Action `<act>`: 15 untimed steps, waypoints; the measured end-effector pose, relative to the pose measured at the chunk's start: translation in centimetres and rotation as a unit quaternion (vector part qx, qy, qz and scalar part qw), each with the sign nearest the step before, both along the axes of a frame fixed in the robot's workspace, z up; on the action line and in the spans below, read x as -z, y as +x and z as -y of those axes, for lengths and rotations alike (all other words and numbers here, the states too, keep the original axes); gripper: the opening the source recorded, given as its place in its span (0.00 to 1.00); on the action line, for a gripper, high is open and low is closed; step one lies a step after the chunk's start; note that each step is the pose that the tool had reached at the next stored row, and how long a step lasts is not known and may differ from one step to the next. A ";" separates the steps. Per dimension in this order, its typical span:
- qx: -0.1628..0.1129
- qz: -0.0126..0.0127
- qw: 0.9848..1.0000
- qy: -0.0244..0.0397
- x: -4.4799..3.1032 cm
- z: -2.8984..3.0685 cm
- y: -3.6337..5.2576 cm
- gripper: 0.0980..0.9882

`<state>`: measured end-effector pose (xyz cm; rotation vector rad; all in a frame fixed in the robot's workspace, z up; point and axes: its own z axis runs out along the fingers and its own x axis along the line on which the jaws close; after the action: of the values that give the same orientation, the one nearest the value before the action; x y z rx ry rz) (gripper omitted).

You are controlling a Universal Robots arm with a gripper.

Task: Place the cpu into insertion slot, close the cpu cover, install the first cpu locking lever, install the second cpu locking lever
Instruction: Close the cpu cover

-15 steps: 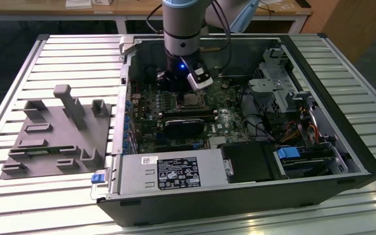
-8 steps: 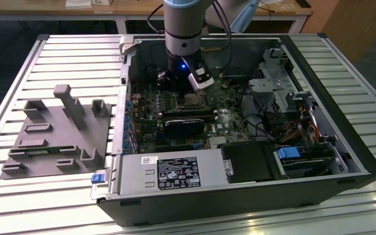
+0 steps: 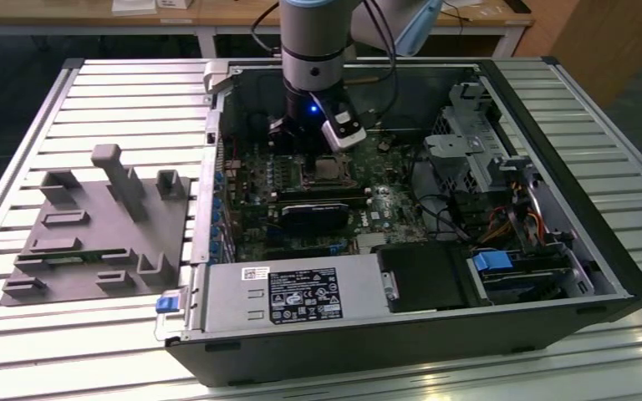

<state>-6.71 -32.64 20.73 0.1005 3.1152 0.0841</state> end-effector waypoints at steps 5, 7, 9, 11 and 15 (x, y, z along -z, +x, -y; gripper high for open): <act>0.000 0.000 1.000 0.000 -0.23 0.00 0.00 0.00; 0.000 0.000 1.000 0.000 -0.23 0.00 0.00 0.00; 0.000 0.001 1.000 -0.001 -0.24 0.00 0.00 0.00; 0.000 0.002 1.000 -0.003 -0.23 0.00 0.00 0.00; 0.001 0.005 1.000 -0.007 -0.23 0.00 0.02 0.00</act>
<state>-6.69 -32.64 20.96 0.1032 3.1051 0.0640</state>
